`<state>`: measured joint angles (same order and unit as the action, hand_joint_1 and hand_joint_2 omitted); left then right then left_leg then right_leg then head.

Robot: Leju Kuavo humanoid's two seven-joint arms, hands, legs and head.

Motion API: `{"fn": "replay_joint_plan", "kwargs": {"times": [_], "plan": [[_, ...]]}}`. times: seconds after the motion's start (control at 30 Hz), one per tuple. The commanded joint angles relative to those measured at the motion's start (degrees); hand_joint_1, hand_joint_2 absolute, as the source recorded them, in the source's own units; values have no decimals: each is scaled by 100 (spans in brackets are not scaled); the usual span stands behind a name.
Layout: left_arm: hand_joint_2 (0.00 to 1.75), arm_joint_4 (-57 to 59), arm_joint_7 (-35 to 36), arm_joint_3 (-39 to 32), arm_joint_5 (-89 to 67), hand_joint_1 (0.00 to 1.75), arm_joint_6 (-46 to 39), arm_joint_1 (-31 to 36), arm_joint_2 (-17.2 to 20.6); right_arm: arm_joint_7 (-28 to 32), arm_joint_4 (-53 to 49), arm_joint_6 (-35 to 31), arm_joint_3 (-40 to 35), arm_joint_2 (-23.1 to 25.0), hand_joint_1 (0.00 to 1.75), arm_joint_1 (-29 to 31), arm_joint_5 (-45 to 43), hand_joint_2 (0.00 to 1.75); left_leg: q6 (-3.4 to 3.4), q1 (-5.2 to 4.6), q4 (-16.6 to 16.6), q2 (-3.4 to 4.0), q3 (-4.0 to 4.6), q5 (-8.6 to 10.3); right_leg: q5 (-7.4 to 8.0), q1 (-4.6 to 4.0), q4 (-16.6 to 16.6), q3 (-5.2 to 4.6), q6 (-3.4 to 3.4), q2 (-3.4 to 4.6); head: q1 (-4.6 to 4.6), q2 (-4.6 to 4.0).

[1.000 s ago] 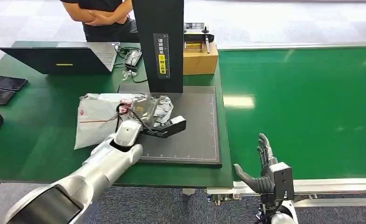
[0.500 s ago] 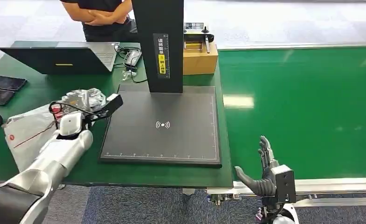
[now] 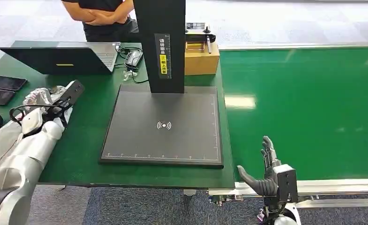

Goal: Moved the parcel from conveyor to table for the left to box.

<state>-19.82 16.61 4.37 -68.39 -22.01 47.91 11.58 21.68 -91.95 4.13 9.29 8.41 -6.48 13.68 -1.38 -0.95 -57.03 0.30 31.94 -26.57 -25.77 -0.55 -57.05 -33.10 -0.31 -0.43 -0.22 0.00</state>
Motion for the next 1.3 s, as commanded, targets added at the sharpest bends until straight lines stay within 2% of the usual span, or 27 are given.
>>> {"fn": "replay_joint_plan", "kwargs": {"times": [0.03, 0.07, 0.23, 0.4, 0.53, 0.6, 0.87, 0.93, 1.0, 1.13, 1.2, 1.23, 1.27, 1.3], "plan": [[175, 186, -524, -491, -114, 66, -619, 138, -15, -22, 75, 21, 140, 24, 0, 128, 4, 175, 15, 6, 1, 0, -5, -1, 1, -4, 4, 7, 7, 5, 0, 0], [175, 174, -806, -536, -96, 0, -631, 99, -47, -7, 79, 88, 130, 8, 0, 151, -59, 175, 20, 8, 5, -2, -11, 0, 0, -3, 6, 12, 9, 5, 0, 0], [175, 127, -1097, -742, -155, 0, -981, 27, -95, 20, 71, 157, 150, -21, 0, 207, -140, 175, 14, 6, 3, -2, -6, 0, 1, -2, 6, 8, 8, 3, 2, 0], [175, 250, -1471, -1045, 129, 0, -395, 75, -182, 58, 161, 339, 165, -59, 0, 288, -338, 175, 18, 7, 4, -9, -10, 1, -1, -3, 7, 14, 9, -3, 0, 0], [175, 219, -1552, -1176, 197, 0, -444, 37, -199, 58, 176, 343, 169, -47, 0, 316, -339, 175, 12, 5, 2, -5, -4, 1, 1, -2, 5, 6, 7, -1, 0, 0], [175, 142, -1547, -1327, 259, 0, -832, -19, -213, 66, 165, 353, 170, -33, 0, 288, -342, 175, 12, 6, 2, -4, -6, 0, 0, -3, 5, 7, 7, 0, 0, 0], [175, 110, -1826, -1507, 261, 0, -1306, -64, -281, 47, 146, 341, 205, 18, 0, 307, -326, 175, 17, 6, 6, -12, -10, 2, -1, -3, 9, 14, 9, -7, 0, 0], [175, 128, -1785, -1466, 163, 0, -1346, -73, -295, 41, 167, 340, 209, 22, 0, 325, -321, 175, 17, 7, 4, -10, -10, 1, -1, -3, 7, 13, 9, -5, 0, 0], [175, 166, -1460, -1273, -202, 0, -1519, -103, -285, 32, 205, 336, 199, 18, 0, 350, -311, 175, 17, 8, 4, -9, -8, 2, 1, -4, 9, 12, 10, -3, 2, 0], [175, 143, -1435, -1273, -283, 0, -1771, -146, -296, 26, 207, 321, 184, 15, 0, 347, -298, 175, 16, 7, 5, -10, -10, 1, 0, -3, 8, 13, 9, -4, 2, 0], [175, 29, -1859, -1627, 88, 0, -1781, -176, -403, 20, 187, 301, 176, -1, 0, 321, -293, 175, 17, 7, 6, -10, -12, 1, -1, -3, 9, 15, 9, -4, 0, 0], [175, 47, -2197, -1909, 505, 0, -1518, -134, -479, 20, 180, 299, 180, -9, 0, 308, -293, 175, 11, 5, 2, -8, -4, 1, -1, -2, 5, 7, 6, -4, 0, 0], [175, 36, -2526, -2305, 1067, 0, -1089, -80, -595, 20, 173, 305, 192, -20, 0, 292, -293, 175, 17, 8, 4, -16, -8, 1, -2, -4, 8, 14, 10, -10, 0, 0], [175, 103, -2762, -2838, 1807, 0, -257, 11, -679, 12, 201, 311, 205, -31, 0, 297, -289, 175, 11, 5, 2, -14, -4, 1, -2, -3, 5, 8, 7, -10, 0, 0]]}}
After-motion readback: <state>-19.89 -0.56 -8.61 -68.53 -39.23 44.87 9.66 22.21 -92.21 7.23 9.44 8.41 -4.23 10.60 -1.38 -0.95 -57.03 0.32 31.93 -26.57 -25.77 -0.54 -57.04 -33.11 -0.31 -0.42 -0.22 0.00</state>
